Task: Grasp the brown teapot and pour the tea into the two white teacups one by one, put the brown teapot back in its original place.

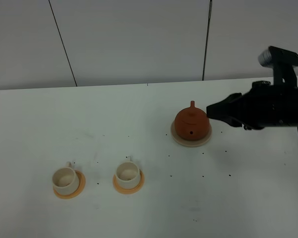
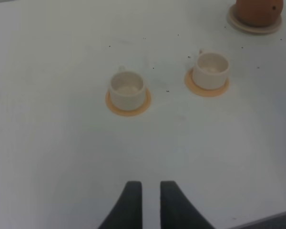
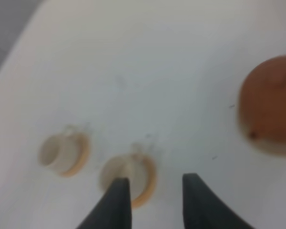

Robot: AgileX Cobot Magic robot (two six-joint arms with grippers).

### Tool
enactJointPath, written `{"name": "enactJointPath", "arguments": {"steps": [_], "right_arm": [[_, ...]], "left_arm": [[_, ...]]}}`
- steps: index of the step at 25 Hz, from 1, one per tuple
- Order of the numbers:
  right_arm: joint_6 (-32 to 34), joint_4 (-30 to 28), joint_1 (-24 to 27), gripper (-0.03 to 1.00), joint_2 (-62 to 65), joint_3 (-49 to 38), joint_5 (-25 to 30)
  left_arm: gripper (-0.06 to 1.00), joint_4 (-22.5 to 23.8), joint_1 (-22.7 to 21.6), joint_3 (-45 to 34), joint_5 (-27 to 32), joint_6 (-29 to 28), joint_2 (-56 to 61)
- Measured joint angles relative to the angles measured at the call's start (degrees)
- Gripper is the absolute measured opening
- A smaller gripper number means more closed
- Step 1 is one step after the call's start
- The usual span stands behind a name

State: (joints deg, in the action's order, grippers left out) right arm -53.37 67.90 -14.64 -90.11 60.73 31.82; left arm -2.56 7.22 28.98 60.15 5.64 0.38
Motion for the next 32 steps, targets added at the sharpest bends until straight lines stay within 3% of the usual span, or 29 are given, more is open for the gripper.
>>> {"name": "enactJointPath", "arguments": {"steps": [4, 8, 12, 15, 21, 26, 32], "right_arm": [[17.61, -17.88, 0.0, 0.26, -8.99, 15.38, 3.49], [32.3, -34.65, 0.0, 0.26, -16.38, 30.55, 10.47], [38.62, -44.92, 0.0, 0.26, -22.47, 44.39, 19.46], [39.61, -48.86, 0.0, 0.26, -25.9, 51.0, 22.28], [39.91, -53.71, 0.0, 0.25, -32.17, 56.53, 21.3], [39.91, -57.8, 0.0, 0.25, -37.6, 57.5, 15.78], [37.51, -57.98, 0.0, 0.24, -41.31, 57.55, 8.78]], "left_arm": [[0.16, 1.34, 0.0, 0.0, 0.0, 0.0, 0.0], [0.16, 2.56, 0.0, 0.0, 0.0, 0.0, 0.0], [0.17, 2.56, 0.0, -0.04, 0.0, 0.0, 0.0], [0.17, 2.56, 0.0, -0.04, 0.0, 0.0, 0.0], [0.17, 2.56, 0.0, -0.04, -0.07, 0.0, 0.0], [0.17, 2.56, 0.0, -0.04, -0.07, 0.0, 0.0], [0.17, 2.56, 0.0, -0.04, -0.09, 0.0, 0.0]]}}
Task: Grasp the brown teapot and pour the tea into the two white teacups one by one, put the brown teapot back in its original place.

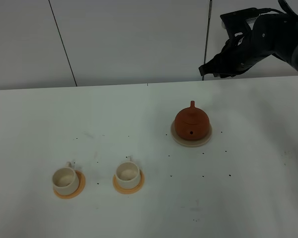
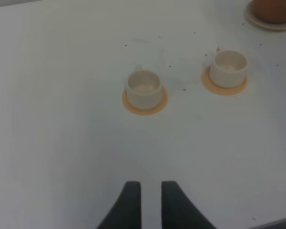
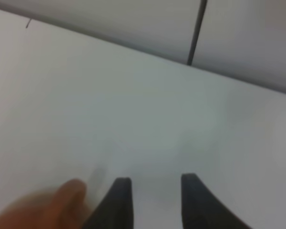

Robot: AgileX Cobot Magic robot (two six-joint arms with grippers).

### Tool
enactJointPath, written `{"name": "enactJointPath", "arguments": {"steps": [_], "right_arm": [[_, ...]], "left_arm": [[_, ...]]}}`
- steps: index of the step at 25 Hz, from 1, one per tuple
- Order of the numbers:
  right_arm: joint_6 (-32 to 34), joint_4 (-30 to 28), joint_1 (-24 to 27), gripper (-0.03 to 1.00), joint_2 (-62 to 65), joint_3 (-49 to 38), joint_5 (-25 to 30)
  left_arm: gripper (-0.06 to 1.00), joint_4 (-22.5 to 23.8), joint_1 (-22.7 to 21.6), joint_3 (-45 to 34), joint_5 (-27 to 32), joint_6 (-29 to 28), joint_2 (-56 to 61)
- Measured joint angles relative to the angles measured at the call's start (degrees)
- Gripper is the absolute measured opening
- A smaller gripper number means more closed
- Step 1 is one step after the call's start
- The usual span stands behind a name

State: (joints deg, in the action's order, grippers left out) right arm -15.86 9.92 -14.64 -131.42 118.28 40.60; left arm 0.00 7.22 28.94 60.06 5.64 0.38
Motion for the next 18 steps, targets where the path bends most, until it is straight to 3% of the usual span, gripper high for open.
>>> {"name": "enactJointPath", "arguments": {"steps": [9, 18], "right_arm": [[-6.7, 0.55, -3.12, 0.24, -4.15, 0.09, -5.67], [-10.08, 1.83, -7.62, 0.24, -8.39, 4.78, -6.66]], "left_arm": [[0.17, 0.0, 0.0, 0.0, -0.04, 0.0, 0.0], [0.17, 0.0, 0.0, 0.0, -0.04, 0.0, 0.0]]}}
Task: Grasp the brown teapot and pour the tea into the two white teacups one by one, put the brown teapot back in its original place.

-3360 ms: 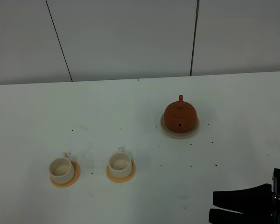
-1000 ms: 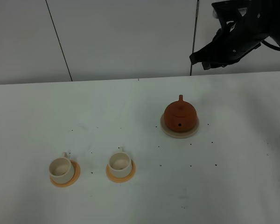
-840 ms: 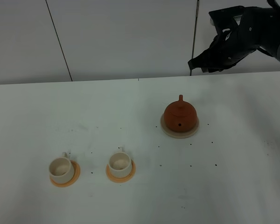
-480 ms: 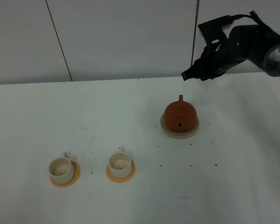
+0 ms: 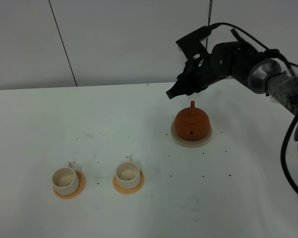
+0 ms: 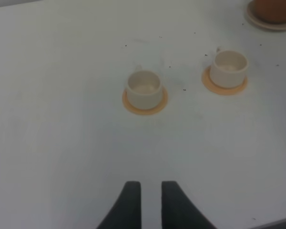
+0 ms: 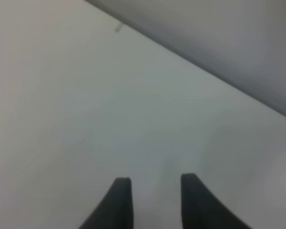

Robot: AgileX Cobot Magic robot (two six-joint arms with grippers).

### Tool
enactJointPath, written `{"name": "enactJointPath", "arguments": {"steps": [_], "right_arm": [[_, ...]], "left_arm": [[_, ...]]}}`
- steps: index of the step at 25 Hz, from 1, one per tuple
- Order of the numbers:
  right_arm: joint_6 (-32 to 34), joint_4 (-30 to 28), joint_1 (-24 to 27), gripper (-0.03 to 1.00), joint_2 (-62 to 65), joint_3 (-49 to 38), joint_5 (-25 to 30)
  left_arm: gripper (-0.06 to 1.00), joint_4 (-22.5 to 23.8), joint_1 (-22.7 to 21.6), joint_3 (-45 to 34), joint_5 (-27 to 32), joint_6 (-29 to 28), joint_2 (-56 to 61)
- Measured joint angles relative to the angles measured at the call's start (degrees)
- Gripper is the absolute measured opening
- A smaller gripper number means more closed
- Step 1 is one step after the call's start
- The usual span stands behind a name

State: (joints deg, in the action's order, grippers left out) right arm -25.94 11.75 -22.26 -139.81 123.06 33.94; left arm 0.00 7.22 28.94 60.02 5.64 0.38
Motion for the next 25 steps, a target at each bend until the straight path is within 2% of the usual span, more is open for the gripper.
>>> {"name": "enactJointPath", "arguments": {"steps": [11, 25], "right_arm": [[-3.93, -1.03, -0.44, 0.05, -1.88, 0.45, 0.55], [-4.61, -4.65, -0.44, 0.03, -1.88, 0.46, 4.5]], "left_arm": [[0.17, 0.0, 0.0, 0.0, 0.0, 0.0, 0.0], [0.17, 0.0, 0.0, 0.0, 0.0, 0.0, 0.0]]}}
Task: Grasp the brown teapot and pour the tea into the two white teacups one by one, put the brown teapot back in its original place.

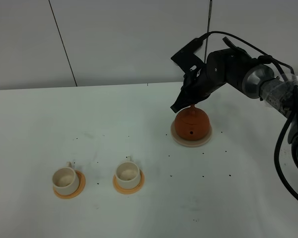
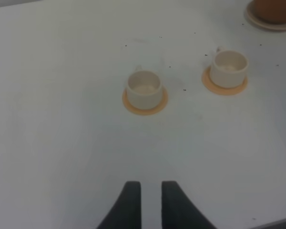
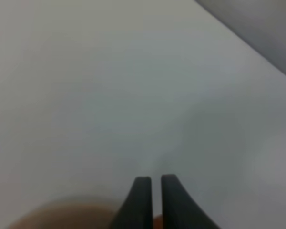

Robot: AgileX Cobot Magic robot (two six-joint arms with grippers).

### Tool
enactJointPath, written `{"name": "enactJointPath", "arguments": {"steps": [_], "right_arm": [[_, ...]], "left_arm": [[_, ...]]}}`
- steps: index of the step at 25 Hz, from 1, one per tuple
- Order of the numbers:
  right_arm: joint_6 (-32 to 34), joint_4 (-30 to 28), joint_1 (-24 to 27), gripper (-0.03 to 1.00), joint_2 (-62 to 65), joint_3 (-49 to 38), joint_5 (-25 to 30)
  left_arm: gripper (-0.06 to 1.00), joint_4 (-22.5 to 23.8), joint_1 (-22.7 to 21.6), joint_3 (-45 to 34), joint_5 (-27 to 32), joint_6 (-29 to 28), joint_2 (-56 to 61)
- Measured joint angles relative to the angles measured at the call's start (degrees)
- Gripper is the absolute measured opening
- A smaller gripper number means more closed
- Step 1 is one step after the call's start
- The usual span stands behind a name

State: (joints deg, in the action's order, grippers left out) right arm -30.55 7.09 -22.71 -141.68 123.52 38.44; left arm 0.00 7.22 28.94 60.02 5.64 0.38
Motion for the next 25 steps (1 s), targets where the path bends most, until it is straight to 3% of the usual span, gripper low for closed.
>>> {"name": "enactJointPath", "arguments": {"steps": [25], "right_arm": [[0.0, -1.89, 0.0, 0.03, 0.0, 0.0, 0.93]], "left_arm": [[0.17, 0.0, 0.0, 0.0, 0.0, 0.0, 0.0]]}}
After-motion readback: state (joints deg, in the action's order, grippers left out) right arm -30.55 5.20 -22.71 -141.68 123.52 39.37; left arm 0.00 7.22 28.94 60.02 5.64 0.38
